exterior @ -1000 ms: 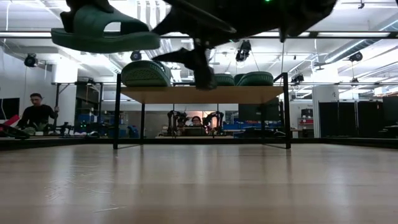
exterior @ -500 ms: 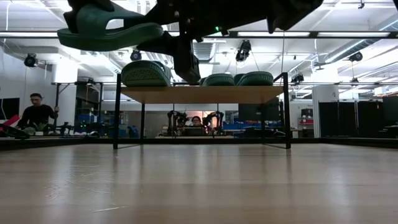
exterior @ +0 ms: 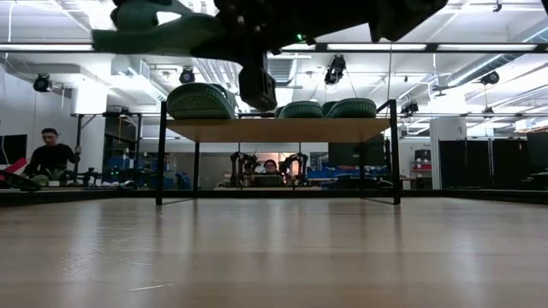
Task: Pick and place slides into the shelf
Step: Put the green slide on the shelf
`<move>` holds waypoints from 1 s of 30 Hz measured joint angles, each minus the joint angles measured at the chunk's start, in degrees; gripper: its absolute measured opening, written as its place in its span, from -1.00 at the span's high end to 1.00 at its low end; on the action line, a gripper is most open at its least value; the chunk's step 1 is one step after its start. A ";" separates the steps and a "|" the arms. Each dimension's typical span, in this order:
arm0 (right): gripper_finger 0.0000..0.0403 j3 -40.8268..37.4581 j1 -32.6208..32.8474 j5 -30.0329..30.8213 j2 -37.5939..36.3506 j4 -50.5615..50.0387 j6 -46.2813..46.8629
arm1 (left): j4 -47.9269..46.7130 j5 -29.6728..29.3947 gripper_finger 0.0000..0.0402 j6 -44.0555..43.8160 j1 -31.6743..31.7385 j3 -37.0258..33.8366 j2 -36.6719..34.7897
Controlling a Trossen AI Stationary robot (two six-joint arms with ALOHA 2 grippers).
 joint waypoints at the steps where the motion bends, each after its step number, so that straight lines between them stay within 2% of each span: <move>1: 0.84 0.00 -0.05 0.61 -0.05 0.19 0.03 | 0.72 -0.15 0.87 2.28 0.06 0.00 -0.11; 5: 0.84 -0.08 -0.06 2.78 -0.15 0.87 0.18 | 2.15 -0.29 0.64 8.68 0.05 0.33 -0.33; 10: 0.84 -1.13 -0.04 9.13 -0.53 4.74 -0.43 | 1.78 -1.09 0.25 17.32 0.05 2.49 -0.75; 15: 0.84 -3.95 -0.17 12.35 -3.68 8.31 -0.29 | -2.48 -9.48 -0.03 22.31 -0.05 7.16 -2.37; 18: 0.84 -5.77 -0.42 17.62 -6.89 9.29 0.28 | -3.96 -14.91 -0.08 22.15 -0.15 9.62 -4.16; 22: 0.84 -8.30 -1.19 21.49 -11.91 9.39 5.39 | -4.47 -19.60 -0.09 21.69 -0.07 10.31 -6.61; 28: 0.84 -12.88 -1.70 22.26 -16.61 8.41 7.85 | -7.20 -21.86 -0.09 21.66 -0.09 9.75 -9.31; 30: 0.84 -13.32 -1.69 24.98 -17.29 8.37 8.12 | -8.54 -21.89 -0.09 21.60 -0.06 9.71 -9.44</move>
